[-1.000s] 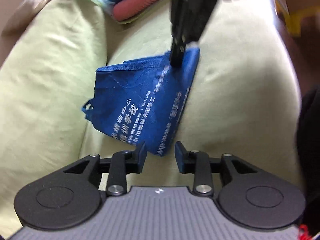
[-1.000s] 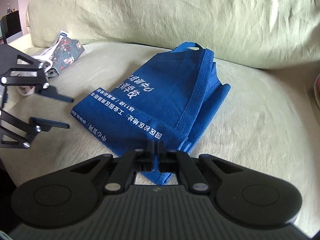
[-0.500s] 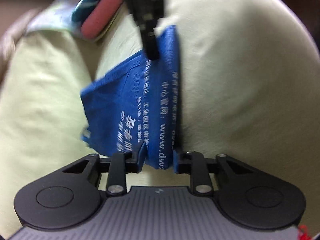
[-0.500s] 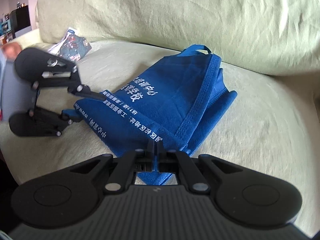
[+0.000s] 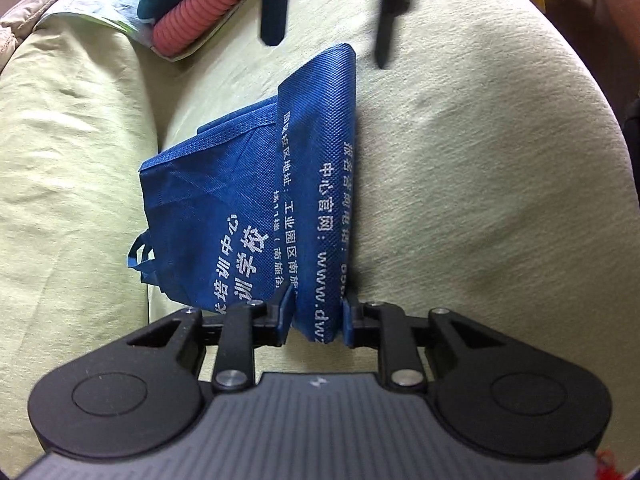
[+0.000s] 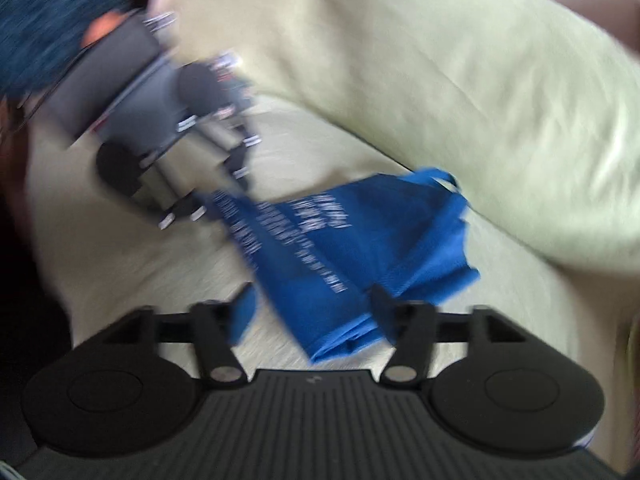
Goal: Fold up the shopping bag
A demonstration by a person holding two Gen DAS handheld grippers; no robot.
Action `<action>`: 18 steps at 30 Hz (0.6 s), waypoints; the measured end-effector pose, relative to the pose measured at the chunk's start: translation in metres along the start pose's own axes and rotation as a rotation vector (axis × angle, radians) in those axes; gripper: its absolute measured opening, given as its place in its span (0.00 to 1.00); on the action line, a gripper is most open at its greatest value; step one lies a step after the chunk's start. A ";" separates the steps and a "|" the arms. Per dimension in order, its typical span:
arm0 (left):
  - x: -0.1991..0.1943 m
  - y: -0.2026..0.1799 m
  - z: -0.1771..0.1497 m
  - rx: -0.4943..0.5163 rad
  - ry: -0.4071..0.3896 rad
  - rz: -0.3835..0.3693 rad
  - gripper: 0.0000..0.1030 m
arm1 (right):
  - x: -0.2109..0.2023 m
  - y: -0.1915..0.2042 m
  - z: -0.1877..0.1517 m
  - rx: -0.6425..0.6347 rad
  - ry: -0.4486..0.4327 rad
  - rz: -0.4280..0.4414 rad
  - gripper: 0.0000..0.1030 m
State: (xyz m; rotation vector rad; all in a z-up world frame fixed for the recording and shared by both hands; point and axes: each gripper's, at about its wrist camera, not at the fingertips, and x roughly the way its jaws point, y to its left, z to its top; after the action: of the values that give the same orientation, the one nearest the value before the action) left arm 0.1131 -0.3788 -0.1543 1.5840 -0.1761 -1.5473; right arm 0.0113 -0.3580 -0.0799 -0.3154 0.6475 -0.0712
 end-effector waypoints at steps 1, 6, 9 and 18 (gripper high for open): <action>-0.001 0.000 0.001 -0.001 0.000 -0.003 0.25 | 0.002 0.005 -0.003 -0.057 0.009 -0.020 0.58; -0.002 0.006 0.001 -0.017 -0.006 -0.023 0.25 | 0.026 0.014 -0.020 -0.266 -0.025 -0.086 0.49; -0.001 0.012 -0.001 -0.049 -0.009 -0.039 0.25 | 0.041 0.004 -0.016 -0.252 -0.037 -0.081 0.42; -0.021 0.017 0.009 -0.152 -0.014 -0.149 0.24 | 0.027 -0.008 -0.012 -0.062 0.027 0.057 0.24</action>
State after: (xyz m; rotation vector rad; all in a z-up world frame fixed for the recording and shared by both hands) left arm 0.1092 -0.3802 -0.1262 1.4949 0.0523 -1.6456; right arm 0.0258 -0.3729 -0.1024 -0.3564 0.6857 -0.0005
